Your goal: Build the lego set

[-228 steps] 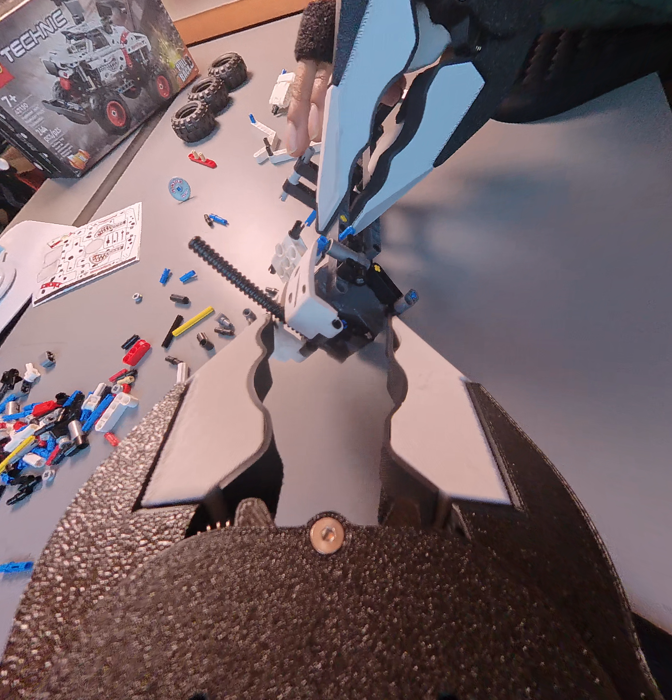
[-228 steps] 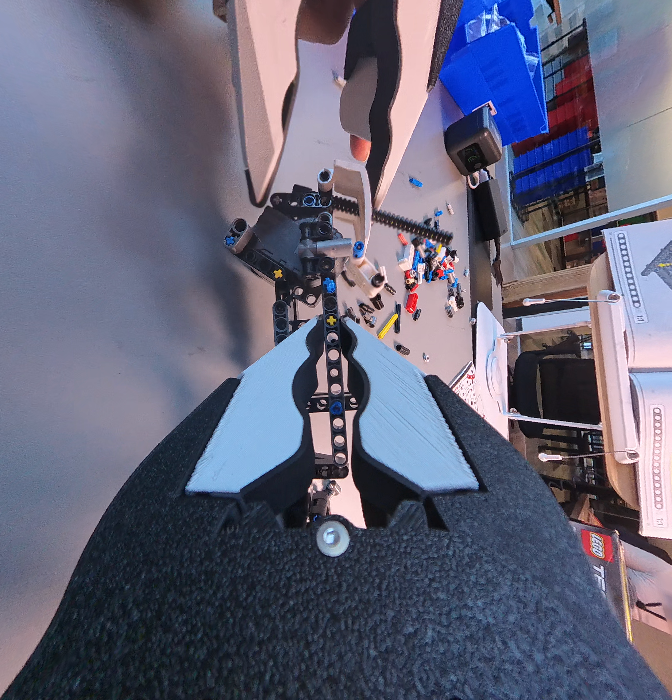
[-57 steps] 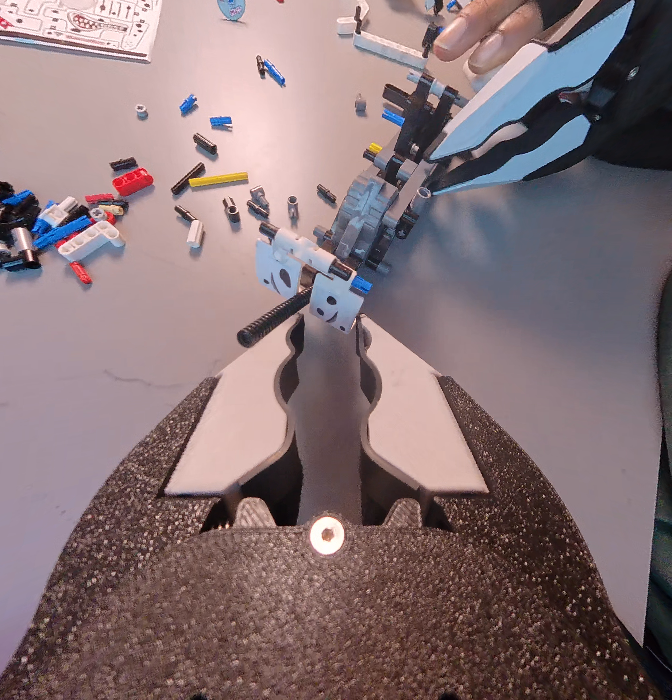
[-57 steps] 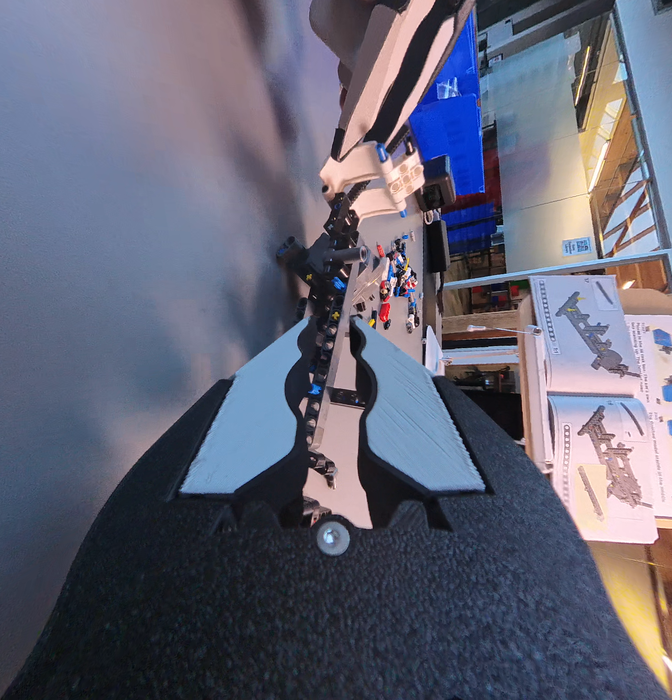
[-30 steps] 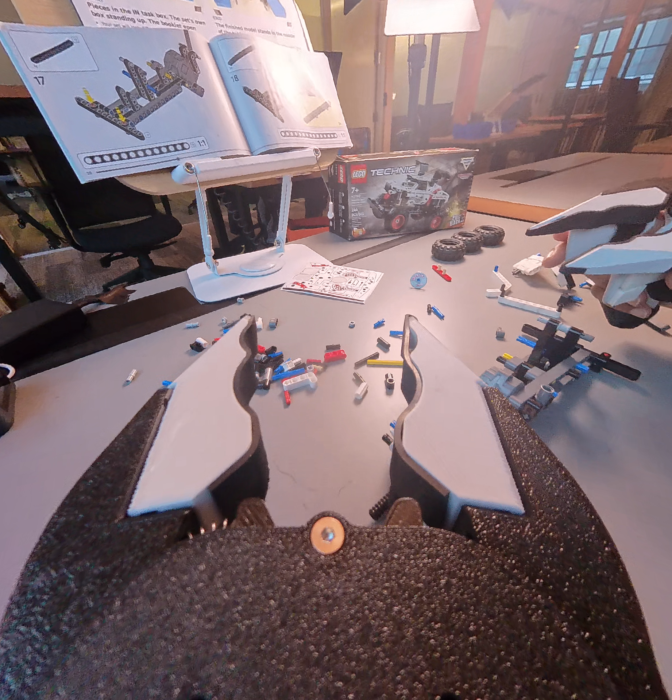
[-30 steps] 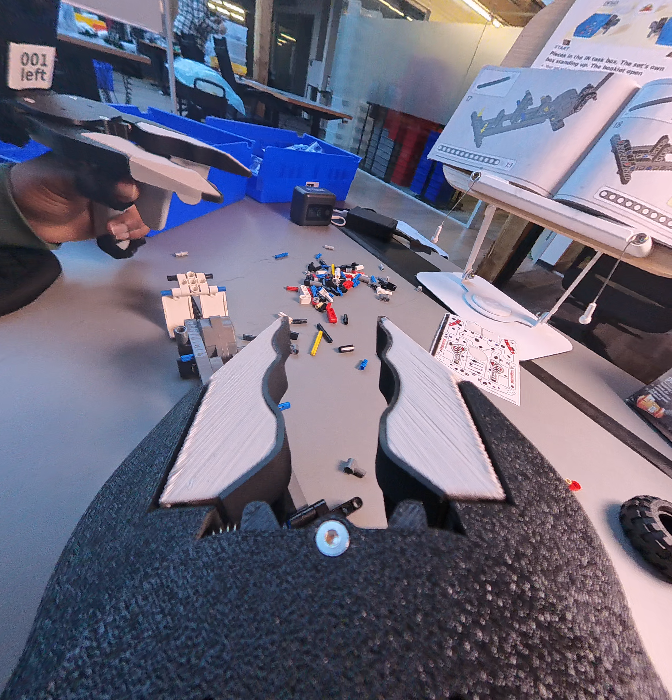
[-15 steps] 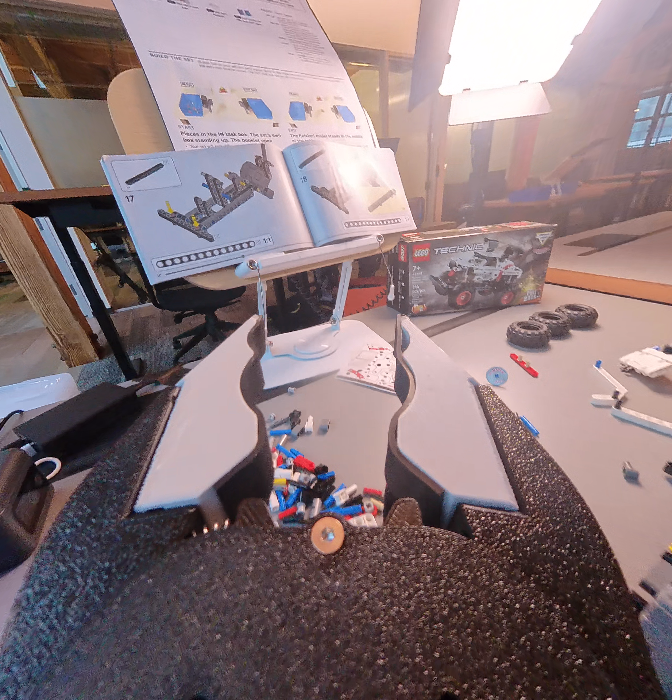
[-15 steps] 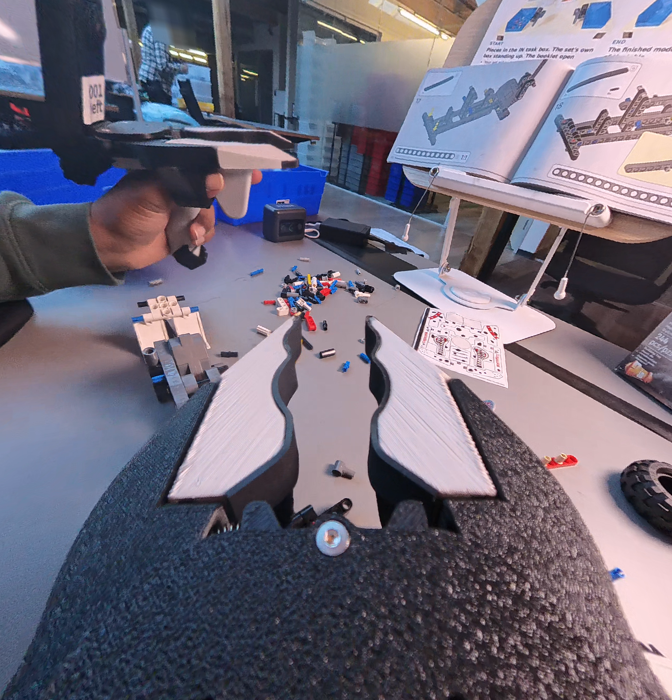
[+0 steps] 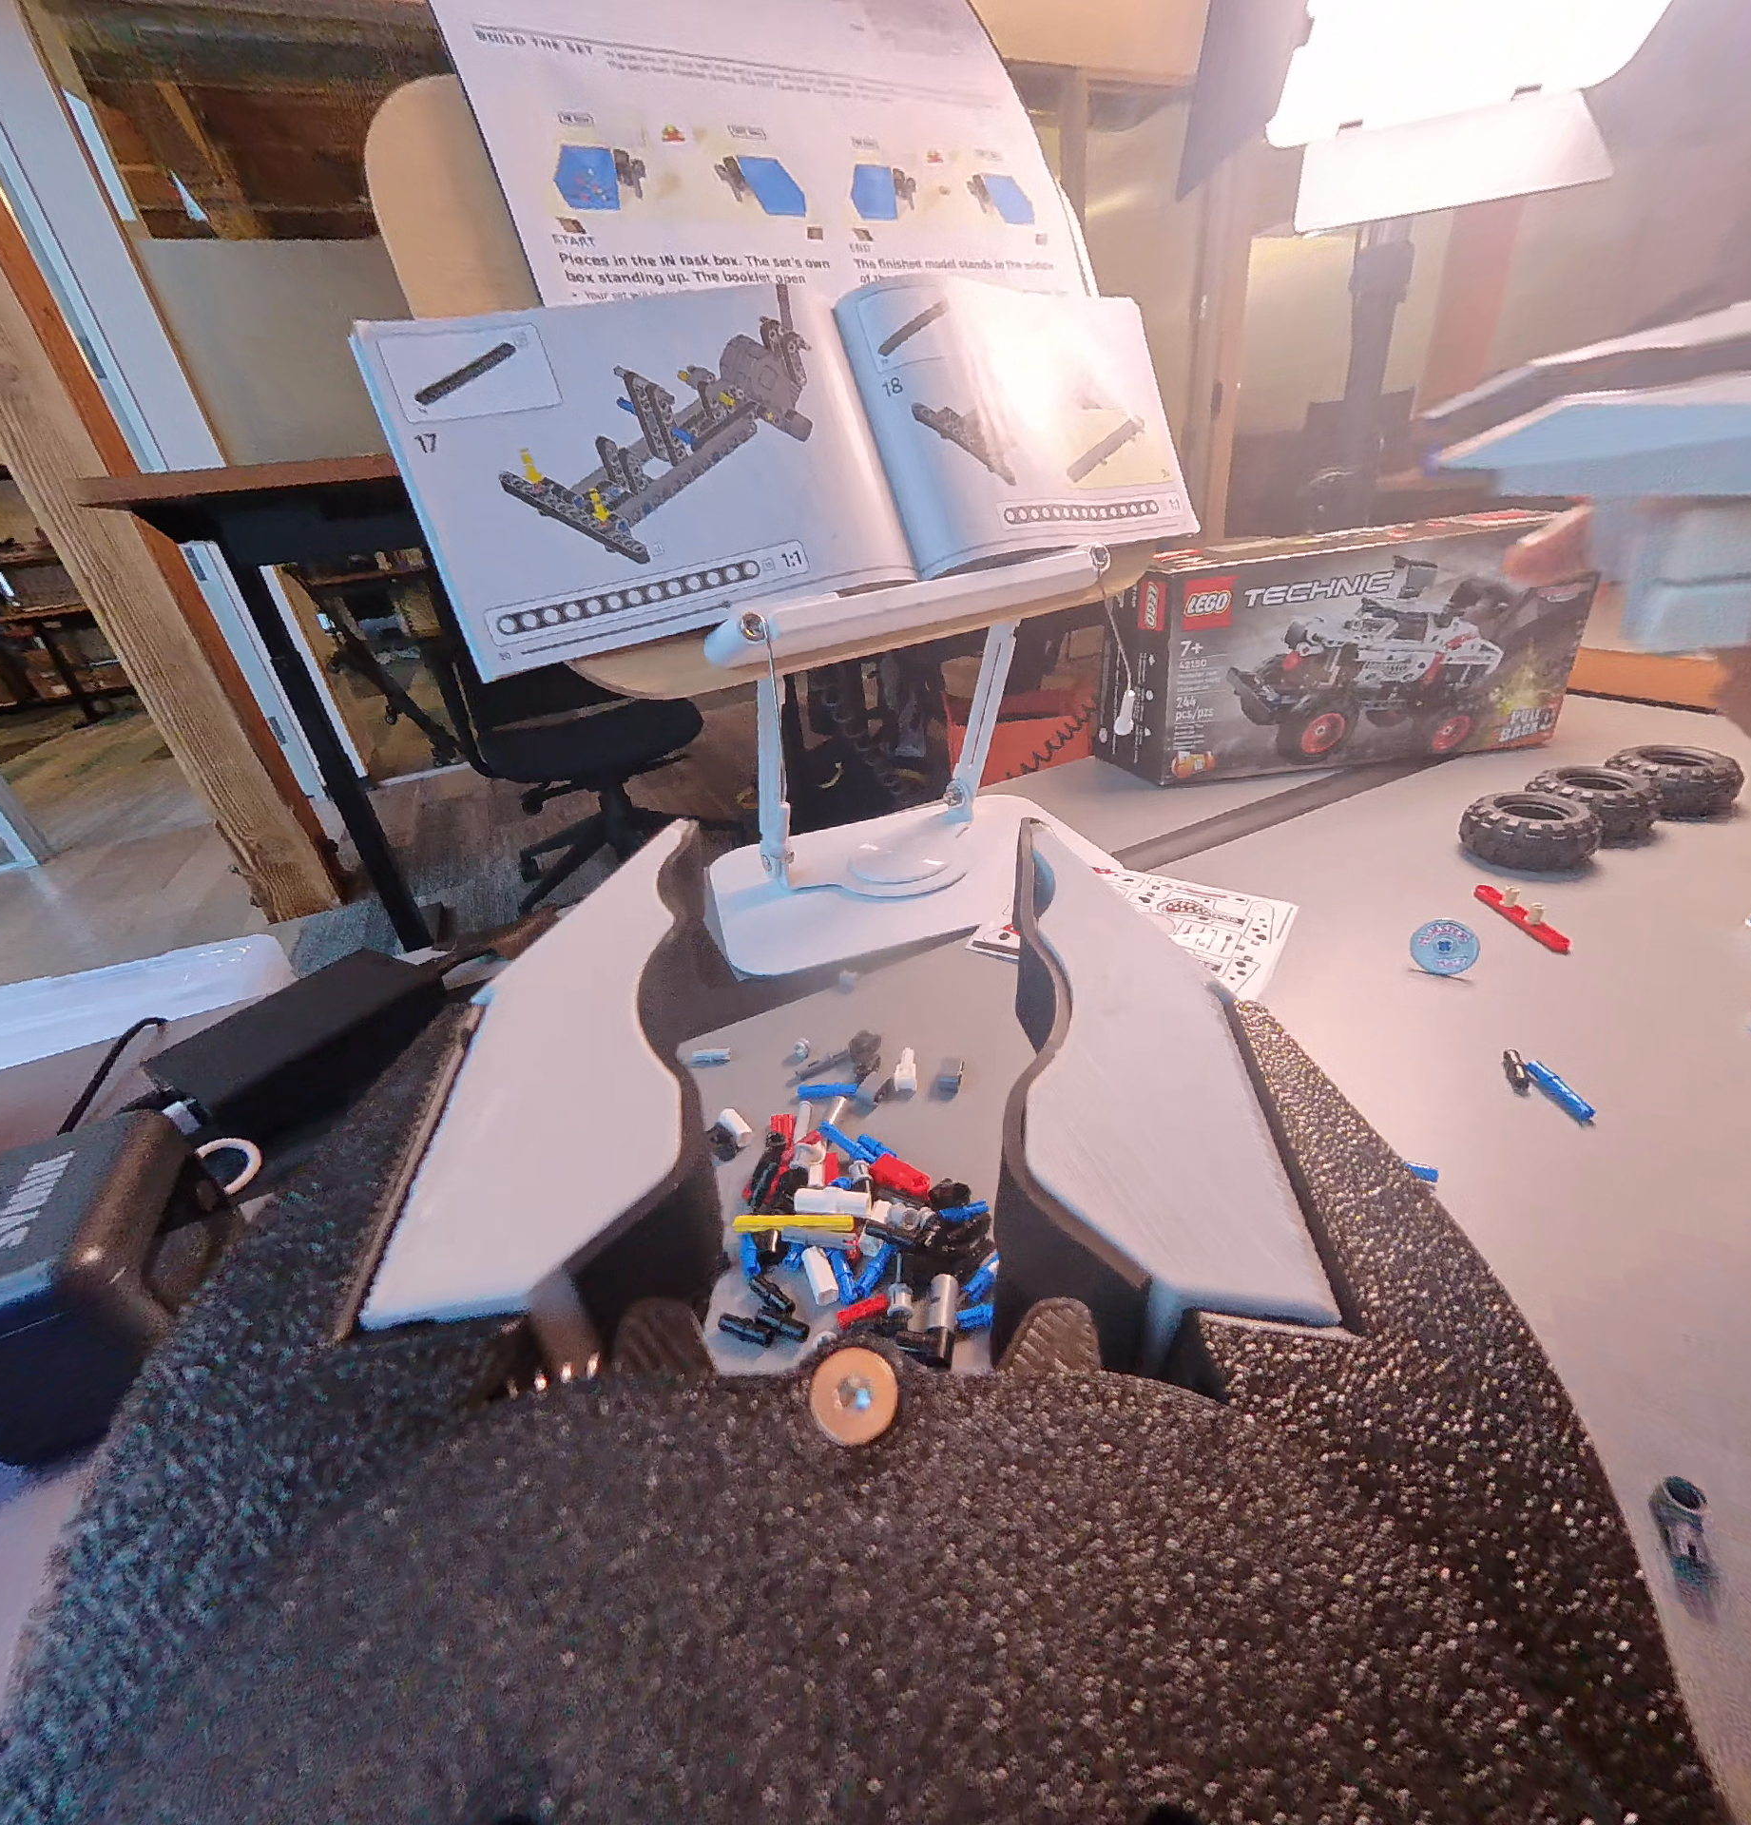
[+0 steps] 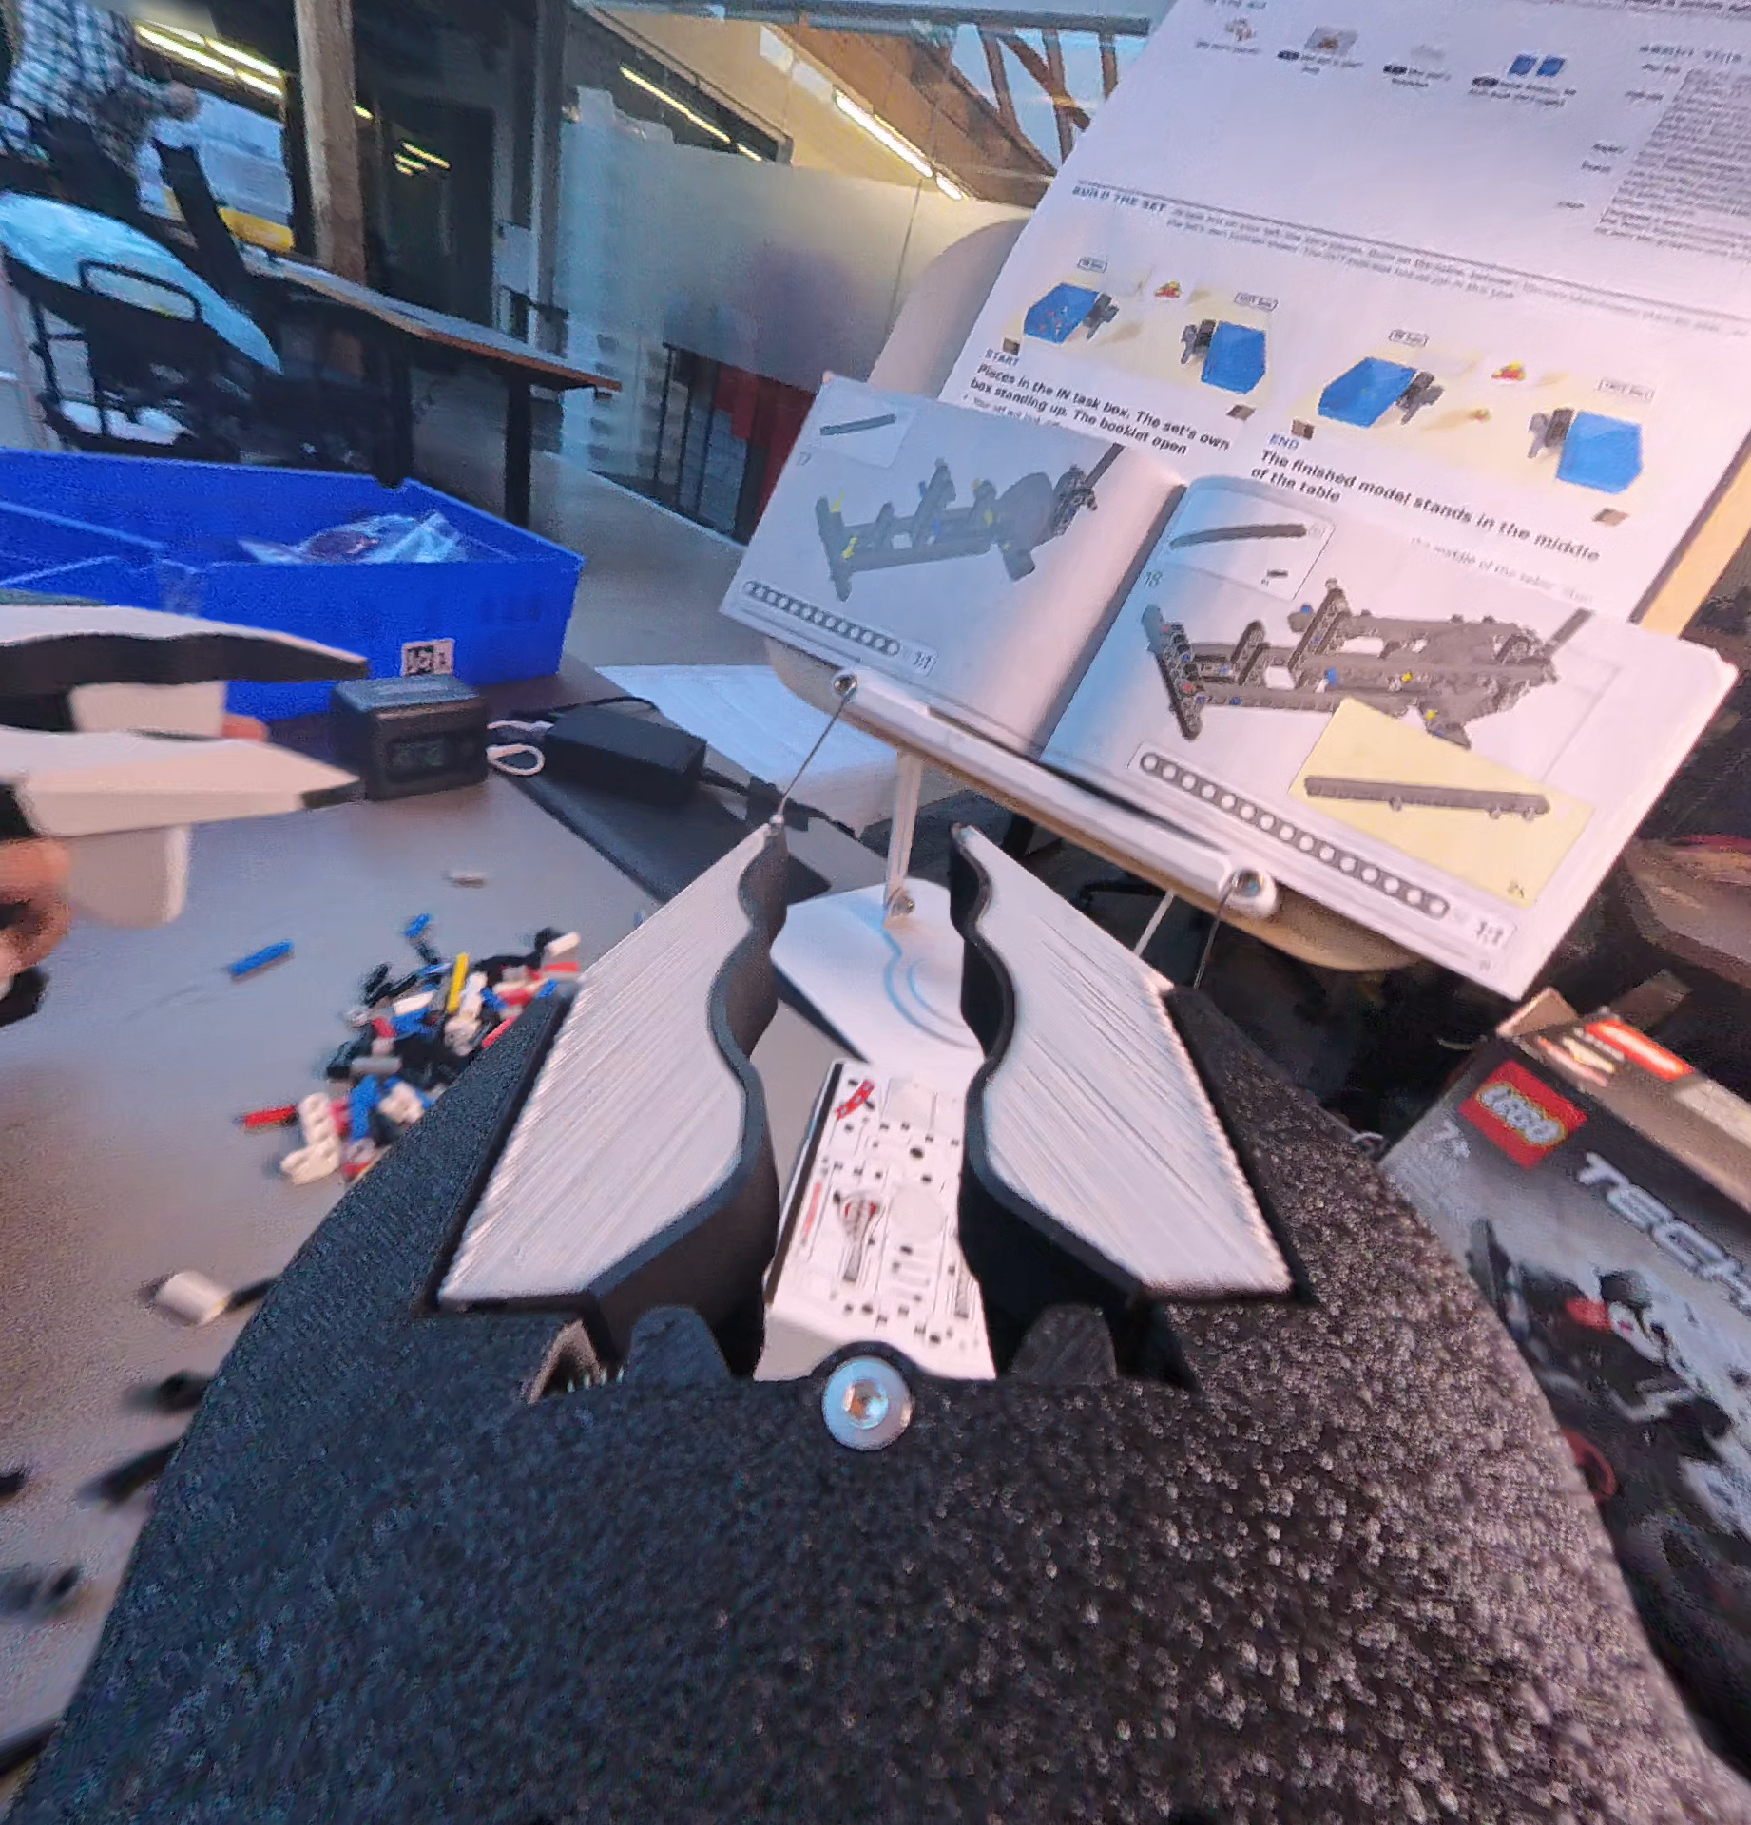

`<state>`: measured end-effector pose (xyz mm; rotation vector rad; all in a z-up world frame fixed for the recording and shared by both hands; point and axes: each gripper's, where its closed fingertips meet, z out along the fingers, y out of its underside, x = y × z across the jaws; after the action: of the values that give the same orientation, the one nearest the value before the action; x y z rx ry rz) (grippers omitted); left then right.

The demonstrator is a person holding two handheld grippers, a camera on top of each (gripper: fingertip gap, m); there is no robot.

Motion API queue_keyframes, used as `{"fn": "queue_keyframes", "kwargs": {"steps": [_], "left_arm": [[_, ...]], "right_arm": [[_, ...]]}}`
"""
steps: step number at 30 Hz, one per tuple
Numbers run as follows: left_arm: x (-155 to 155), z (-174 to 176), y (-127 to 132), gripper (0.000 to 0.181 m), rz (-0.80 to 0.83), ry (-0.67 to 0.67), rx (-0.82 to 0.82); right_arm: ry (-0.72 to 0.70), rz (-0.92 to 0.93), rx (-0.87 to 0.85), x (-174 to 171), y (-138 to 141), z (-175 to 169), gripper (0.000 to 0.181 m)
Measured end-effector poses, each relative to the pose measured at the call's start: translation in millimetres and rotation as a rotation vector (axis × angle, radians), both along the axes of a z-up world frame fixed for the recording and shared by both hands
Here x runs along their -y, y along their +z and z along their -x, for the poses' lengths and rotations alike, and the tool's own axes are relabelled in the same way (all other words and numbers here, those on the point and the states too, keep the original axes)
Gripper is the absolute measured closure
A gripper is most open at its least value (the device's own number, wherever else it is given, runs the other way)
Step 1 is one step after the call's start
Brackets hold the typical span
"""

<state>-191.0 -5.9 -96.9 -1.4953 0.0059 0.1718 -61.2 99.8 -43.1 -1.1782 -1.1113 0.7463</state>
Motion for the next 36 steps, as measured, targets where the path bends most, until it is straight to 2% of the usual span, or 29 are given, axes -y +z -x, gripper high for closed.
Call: {"fn": "queue_keyframes", "kwargs": {"steps": [3, 8, 11, 14, 18, 22, 26, 29, 33, 36], "left_arm": [[1.2, 1.3, 2.4, 0.118, -0.006, 0.002, -0.009], [0.3, -0.2, -0.1, 0.119, 0.004, -0.003, -0.017], [-1.0, -1.5, -2.3, 0.119, 0.014, -0.007, -0.029], [-3.0, -2.4, -6.5, 0.12, 0.029, -0.012, -0.033], [-4.4, -2.6, -8.8, 0.121, 0.037, -0.019, -0.032], [-6.0, -3.4, -11.6, 0.121, 0.045, -0.027, -0.028], [-7.5, -5.9, -14.2, 0.122, 0.055, -0.036, -0.034], [-7.8, -6.6, -16.2, 0.122, 0.063, -0.038, -0.037], [-8.5, -6.3, -18.4, 0.122, 0.071, -0.041, -0.033], [-9.7, -7.3, -21.4, 0.123, 0.081, -0.045, -0.034]], "right_arm": [[-0.04, -0.032, 0.011, -33.6, 12.1, 55.0, 0.139], [-0.161, -0.108, 0.058, -86.8, 15.0, 133.3, 0.116], [-0.236, -0.167, 0.073, -103.3, 17.0, 162.3, 0.108], [-0.32, -0.19, 0.132, -120.3, 6.7, 179.0, 0.105], [-0.359, -0.221, 0.144, -126.6, 4.7, 183.5, 0.109], [-0.383, -0.243, 0.098, -132.1, 11.5, 172.1, 0.146], [-0.333, -0.22, 0.085, -132.3, 12.8, 165.8, 0.155], [-0.296, -0.148, 0.017, -133.8, 20.8, 154.3, 0.165], [-0.189, 0.014, -0.095, -136.7, 27.6, 138.1, 0.168], [-0.188, 0.123, -0.153, -149.9, 27.8, 121.6, 0.168]]}}
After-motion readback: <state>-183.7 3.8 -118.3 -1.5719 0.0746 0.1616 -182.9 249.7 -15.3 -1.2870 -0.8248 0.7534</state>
